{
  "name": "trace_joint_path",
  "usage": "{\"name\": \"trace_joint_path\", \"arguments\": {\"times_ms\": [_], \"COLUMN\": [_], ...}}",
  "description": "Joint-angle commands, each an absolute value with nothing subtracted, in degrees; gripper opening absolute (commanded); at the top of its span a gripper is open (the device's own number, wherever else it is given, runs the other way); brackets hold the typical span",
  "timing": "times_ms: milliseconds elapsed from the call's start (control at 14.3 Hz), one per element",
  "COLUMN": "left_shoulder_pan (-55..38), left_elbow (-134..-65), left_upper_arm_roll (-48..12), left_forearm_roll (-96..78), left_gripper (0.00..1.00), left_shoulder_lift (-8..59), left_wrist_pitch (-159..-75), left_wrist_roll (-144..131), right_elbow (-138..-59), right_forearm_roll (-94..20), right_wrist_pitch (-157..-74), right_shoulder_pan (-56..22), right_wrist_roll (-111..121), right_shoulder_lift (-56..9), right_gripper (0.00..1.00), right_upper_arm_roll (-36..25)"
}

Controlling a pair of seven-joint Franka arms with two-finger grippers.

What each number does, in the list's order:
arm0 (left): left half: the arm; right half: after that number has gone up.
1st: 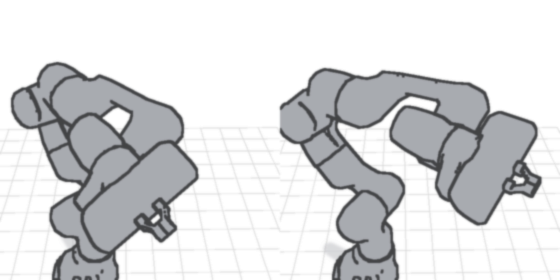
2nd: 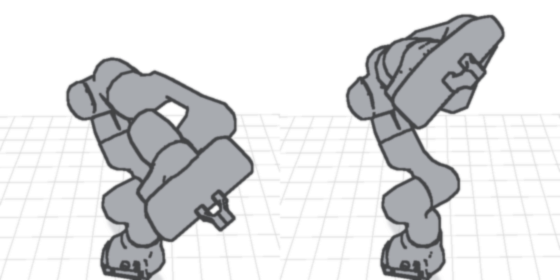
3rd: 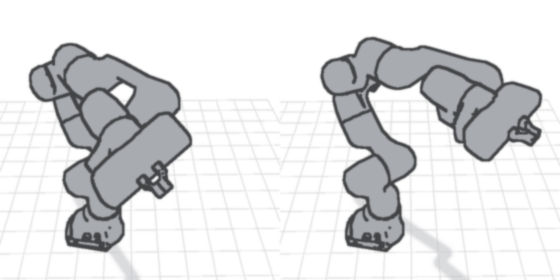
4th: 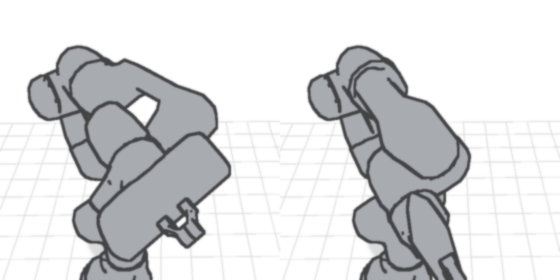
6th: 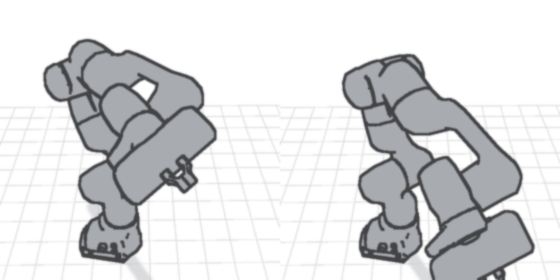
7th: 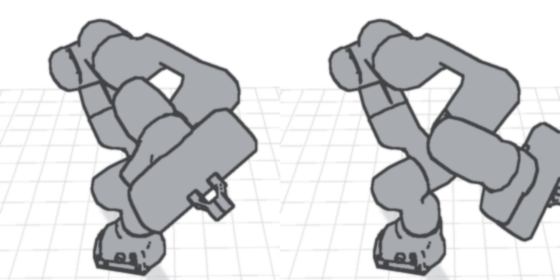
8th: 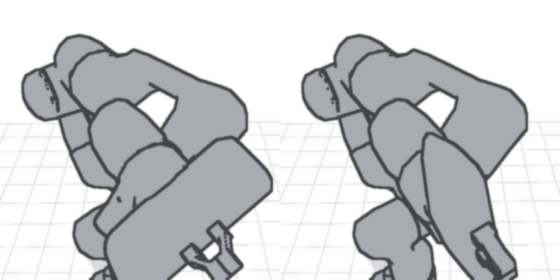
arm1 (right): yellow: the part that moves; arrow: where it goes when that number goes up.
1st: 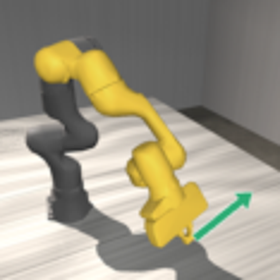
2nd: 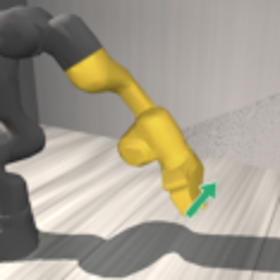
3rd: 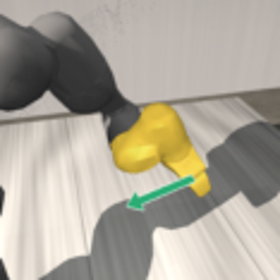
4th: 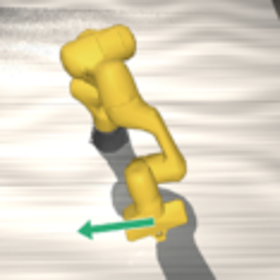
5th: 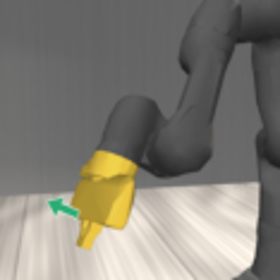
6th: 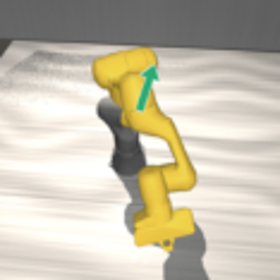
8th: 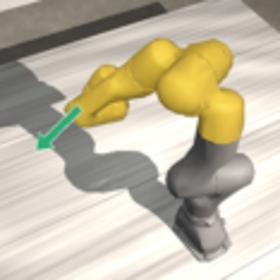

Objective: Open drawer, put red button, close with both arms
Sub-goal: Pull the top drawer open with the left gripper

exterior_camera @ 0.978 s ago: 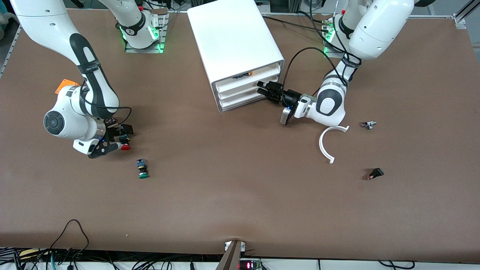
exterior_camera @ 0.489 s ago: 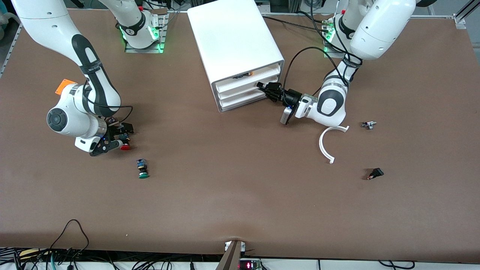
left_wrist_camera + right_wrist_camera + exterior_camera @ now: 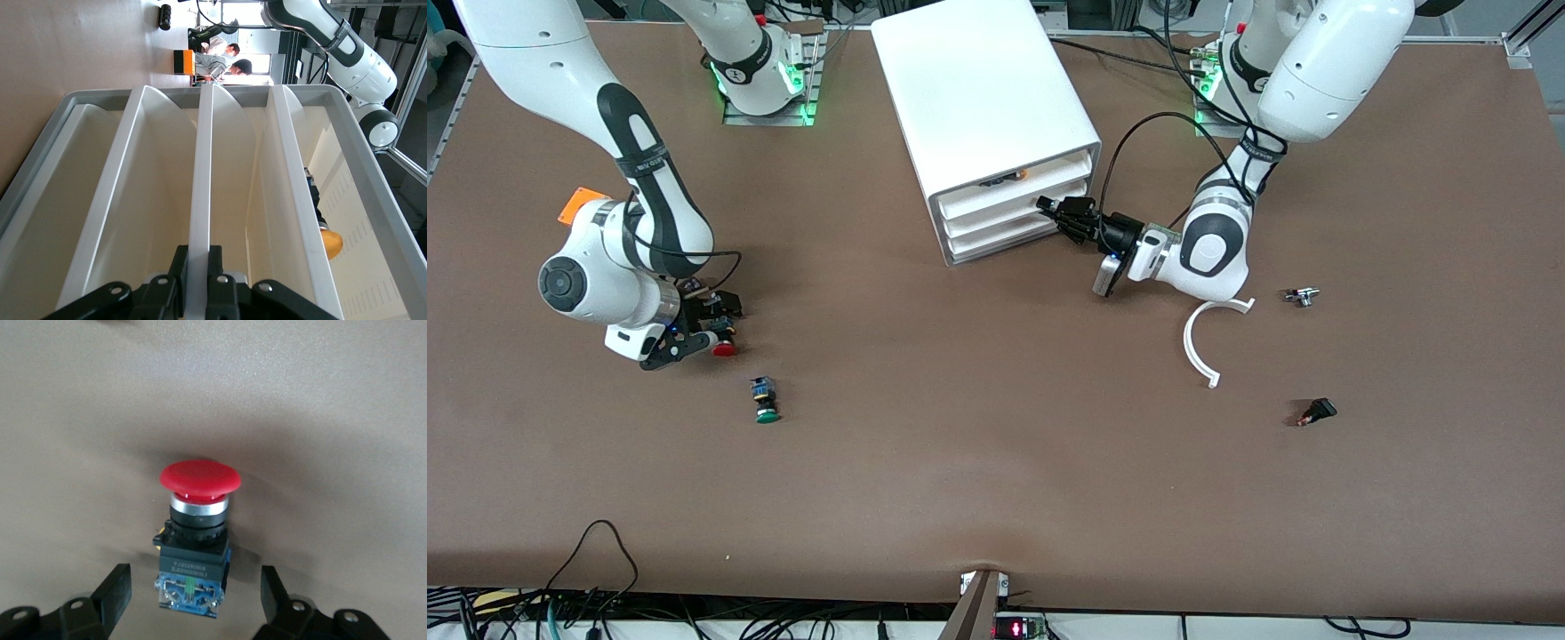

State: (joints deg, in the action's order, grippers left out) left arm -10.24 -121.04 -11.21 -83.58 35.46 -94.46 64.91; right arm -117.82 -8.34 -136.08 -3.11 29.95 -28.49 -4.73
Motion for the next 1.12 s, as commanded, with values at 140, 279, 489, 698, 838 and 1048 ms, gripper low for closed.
{"name": "trace_joint_path", "arguments": {"times_ms": [140, 279, 489, 698, 838, 1048], "left_shoulder_pan": [-9.49, -9.4, -9.4, -9.23, -9.05, -9.05], "left_elbow": [-118.39, -117.16, -115.93, -113.82, -112.25, -109.61], "left_upper_arm_roll": [-11.16, -10.99, -10.55, -9.23, -8.62, -7.74], "left_forearm_roll": [-84.2, -84.11, -83.94, -82.71, -82.62, -82.53], "left_gripper": [0.0, 0.0, 0.0, 0.0, 0.0, 0.0], "left_shoulder_lift": [34.89, 34.98, 35.33, 36.12, 37.26, 39.37], "left_wrist_pitch": [-95.54, -95.54, -95.97, -96.06, -96.06, -96.15], "left_wrist_roll": [60.22, 58.81, 58.27, 58.1, 57.75, 57.74], "right_elbow": [-118.3, -118.21, -118.21, -117.6, -117.6, -117.51], "right_forearm_roll": [-8.44, -8.35, -8.44, -8.44, -8.35, -8.35], "right_wrist_pitch": [-137.2, -137.11, -137.11, -136.93, -136.85, -136.93], "right_shoulder_pan": [-2.9, -2.9, -2.99, -2.99, -2.99, -2.99], "right_wrist_roll": [31.38, 31.64, 31.99, 31.99, 32.08, 32.17], "right_shoulder_lift": [-28.65, -28.65, -28.56, -28.3, -28.3, -28.3], "right_gripper": [0.79, 0.58, 0.56, 0.47, 0.44, 0.37], "right_upper_arm_roll": [-4.75, -4.75, -4.75, -4.75, -4.75, -4.75]}}
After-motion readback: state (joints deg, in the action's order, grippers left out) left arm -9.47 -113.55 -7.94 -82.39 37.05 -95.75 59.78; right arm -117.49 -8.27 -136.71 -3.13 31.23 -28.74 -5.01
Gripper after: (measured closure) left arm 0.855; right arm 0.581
